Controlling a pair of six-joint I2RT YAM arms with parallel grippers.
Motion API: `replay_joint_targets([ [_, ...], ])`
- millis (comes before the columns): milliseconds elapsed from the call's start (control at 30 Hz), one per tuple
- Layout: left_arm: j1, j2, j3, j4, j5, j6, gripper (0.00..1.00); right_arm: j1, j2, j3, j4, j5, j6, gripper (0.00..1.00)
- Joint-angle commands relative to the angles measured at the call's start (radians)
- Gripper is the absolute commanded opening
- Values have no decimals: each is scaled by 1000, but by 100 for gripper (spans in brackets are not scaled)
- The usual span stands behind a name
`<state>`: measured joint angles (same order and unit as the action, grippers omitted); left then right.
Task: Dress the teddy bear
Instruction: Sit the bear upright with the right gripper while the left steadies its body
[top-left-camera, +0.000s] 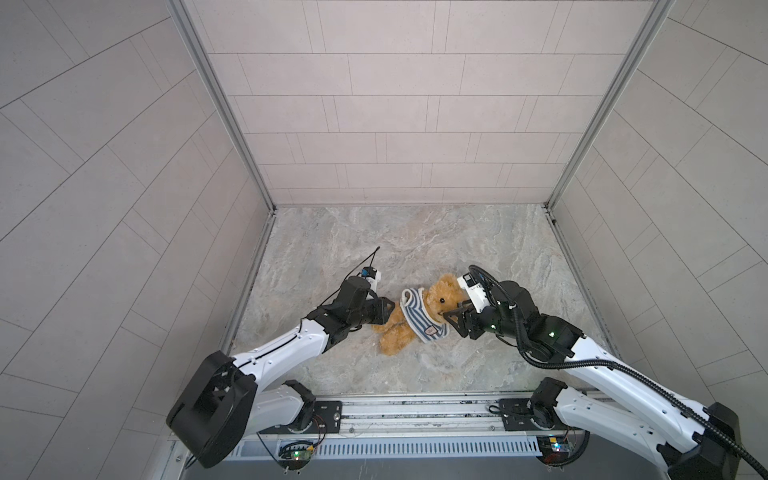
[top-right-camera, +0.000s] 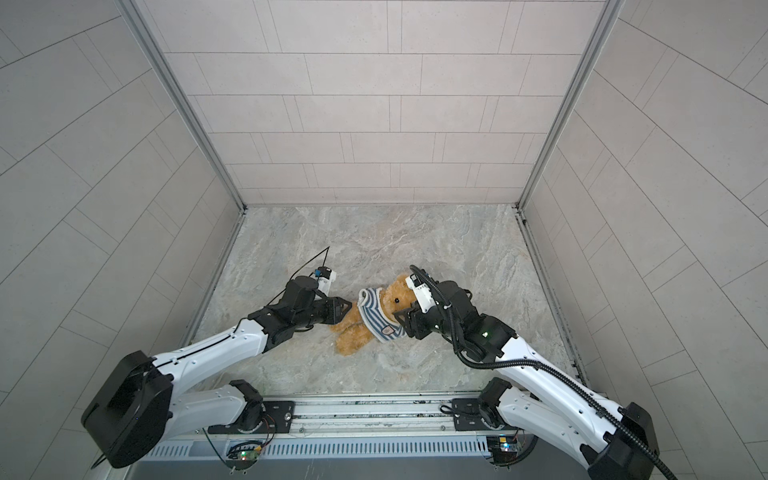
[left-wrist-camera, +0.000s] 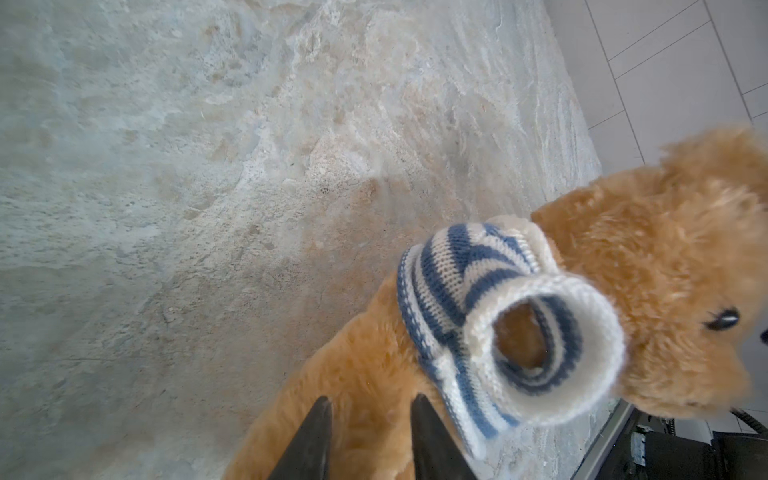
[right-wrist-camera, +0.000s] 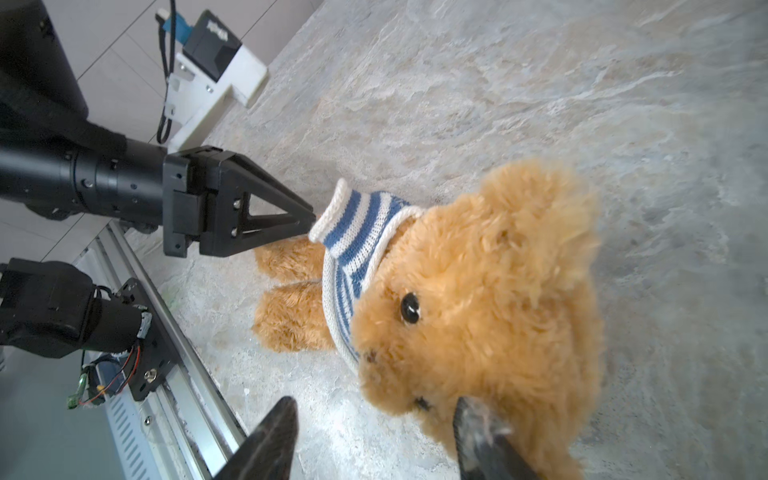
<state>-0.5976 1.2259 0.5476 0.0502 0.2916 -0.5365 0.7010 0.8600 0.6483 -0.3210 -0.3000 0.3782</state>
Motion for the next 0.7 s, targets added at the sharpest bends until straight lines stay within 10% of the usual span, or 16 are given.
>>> replay_joint_targets([
  [0, -9, 15, 10, -12, 4, 23, 34, 34, 11, -15, -45, -32, -12, 62],
  [667, -196, -91, -222, 96, -51, -166, 29, -49, 275, -45, 149, -41, -24, 53],
])
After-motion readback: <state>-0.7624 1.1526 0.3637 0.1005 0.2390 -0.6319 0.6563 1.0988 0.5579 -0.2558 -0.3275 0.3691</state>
